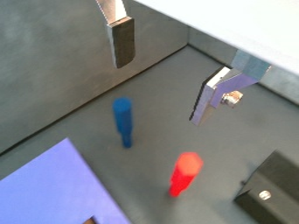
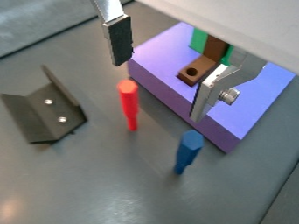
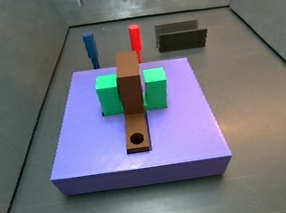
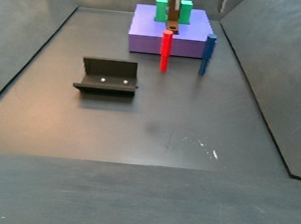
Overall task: Pick up the blue object. Move up. Move to above the board. Insert the blue object.
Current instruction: Pick up the blue object.
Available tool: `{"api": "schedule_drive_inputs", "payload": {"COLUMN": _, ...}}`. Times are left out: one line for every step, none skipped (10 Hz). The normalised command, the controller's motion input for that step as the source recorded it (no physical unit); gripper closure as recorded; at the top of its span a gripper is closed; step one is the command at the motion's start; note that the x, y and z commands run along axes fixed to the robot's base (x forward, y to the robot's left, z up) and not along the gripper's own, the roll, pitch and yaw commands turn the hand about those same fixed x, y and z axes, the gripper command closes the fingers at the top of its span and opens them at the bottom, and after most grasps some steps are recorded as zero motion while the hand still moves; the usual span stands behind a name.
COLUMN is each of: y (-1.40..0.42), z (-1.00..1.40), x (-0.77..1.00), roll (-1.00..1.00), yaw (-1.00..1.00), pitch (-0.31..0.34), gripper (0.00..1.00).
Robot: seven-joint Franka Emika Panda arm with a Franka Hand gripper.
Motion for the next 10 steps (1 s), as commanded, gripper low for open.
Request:
{"api": "schedule_drive_inputs", "payload": {"y": -0.2, "z": -0.38, "x": -0.18, "roll": -0.07, "yaw": 0.08, "pitch": -0.061, "gripper": 0.0}}
{"api": "schedule_drive_inputs", "payload": {"y": -0.07, "z": -0.39, "x": -0.16, "roll": -0.09, "yaw": 0.0, "pitch": -0.049, "gripper": 0.0}}
{"api": "schedule_drive_inputs", "payload": {"y": 0.0, "z": -0.36, "x": -0.09, "roll": -0.13, "yaw": 0.0, "pitch": -0.033, "gripper": 0.0}}
{"api": "schedule_drive_inputs", "payload": {"y": 0.05, "z": -0.34, "x": -0.2, "roll": -0.07, "yaw": -0.01, "pitch": -0.026, "gripper": 0.0}}
{"api": "schedule_drive_inputs", "payload": {"y": 0.02, "z": -0.1, "x": -0.29, "roll": -0.05, "yaw": 0.0, "pitch": -0.023, "gripper": 0.0}}
{"api": "schedule_drive_inputs", "payload": {"y": 0.0, "z": 0.0, "x": -0.24, "roll": -0.06, "yaw": 0.0, "pitch": -0.07, "gripper": 0.0}}
{"api": "schedule_drive_inputs", "payload": {"y": 0.0, "z": -0.08, "x": -0.17, "roll": -0.03, "yaw": 0.0, "pitch": -0.08, "gripper": 0.0}}
{"api": "schedule_drive_inputs", "payload": {"y": 0.0, "z": -0.18, "x": -0.13, "roll": -0.01, "yaw": 0.0, "pitch": -0.077, "gripper": 0.0}}
{"api": "schedule_drive_inputs", "payload": {"y": 0.0, "z": -0.21, "x": -0.13, "roll": 0.0, "yaw": 0.0, "pitch": -0.084, "gripper": 0.0}}
{"api": "schedule_drive_inputs", "payload": {"y": 0.0, "z": -0.26, "x": -0.13, "roll": 0.0, "yaw": 0.0, "pitch": -0.094, "gripper": 0.0}}
